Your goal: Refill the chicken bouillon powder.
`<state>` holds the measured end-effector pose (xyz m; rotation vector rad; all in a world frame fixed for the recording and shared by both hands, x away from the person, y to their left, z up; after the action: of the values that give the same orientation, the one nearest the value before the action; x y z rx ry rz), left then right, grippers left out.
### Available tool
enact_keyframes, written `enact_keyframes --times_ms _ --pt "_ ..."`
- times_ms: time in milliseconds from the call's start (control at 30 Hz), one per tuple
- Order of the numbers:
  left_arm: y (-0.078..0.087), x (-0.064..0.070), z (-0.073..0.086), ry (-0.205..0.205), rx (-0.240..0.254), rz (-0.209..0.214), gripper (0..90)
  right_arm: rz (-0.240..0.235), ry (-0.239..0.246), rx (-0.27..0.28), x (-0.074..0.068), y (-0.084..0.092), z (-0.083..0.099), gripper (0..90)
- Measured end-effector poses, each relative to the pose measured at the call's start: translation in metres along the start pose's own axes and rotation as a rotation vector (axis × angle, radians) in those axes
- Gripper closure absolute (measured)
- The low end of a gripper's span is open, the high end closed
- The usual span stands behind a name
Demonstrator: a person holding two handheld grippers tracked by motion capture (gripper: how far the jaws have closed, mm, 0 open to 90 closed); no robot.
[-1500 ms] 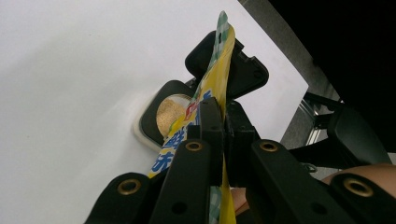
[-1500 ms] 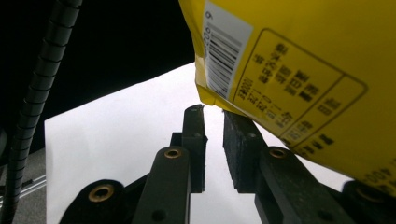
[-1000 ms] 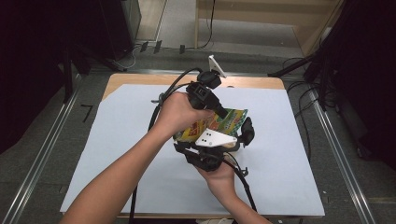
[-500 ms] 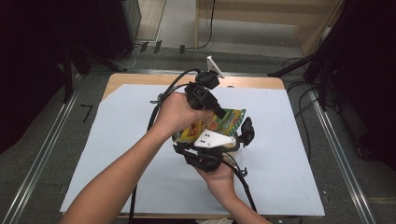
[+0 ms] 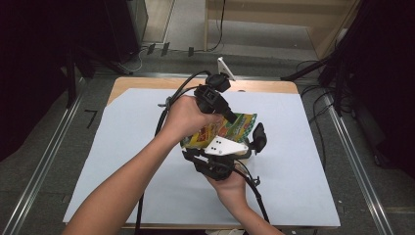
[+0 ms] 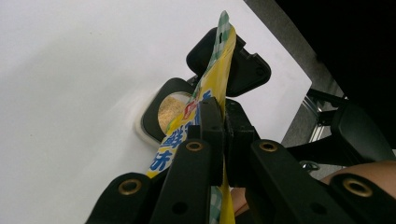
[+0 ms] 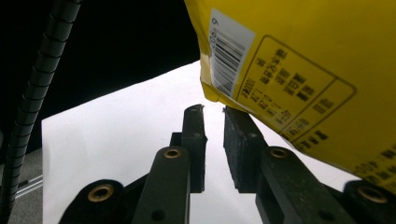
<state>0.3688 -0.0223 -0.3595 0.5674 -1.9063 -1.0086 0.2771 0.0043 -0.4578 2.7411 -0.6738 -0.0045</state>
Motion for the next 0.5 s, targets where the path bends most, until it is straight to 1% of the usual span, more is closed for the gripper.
enact_keyframes --times_ms 500 --pt "0.0015 0.0005 0.0016 0.0 -0.005 0.01 89.6 -0.002 -0.002 -0.002 -0.0004 -0.0006 0.0002 80.0"
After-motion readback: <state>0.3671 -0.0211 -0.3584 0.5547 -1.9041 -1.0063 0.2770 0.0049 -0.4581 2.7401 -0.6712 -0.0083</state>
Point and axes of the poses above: each handheld gripper's, and its own axes: y roughly backward along the jaws, z roughly out of its underside, x roughly to its right, the point moved 7 cm from there along -y, roughly forward along the jaws, and after that the axes turned 14 degrees about y, right-handed, at the moved point
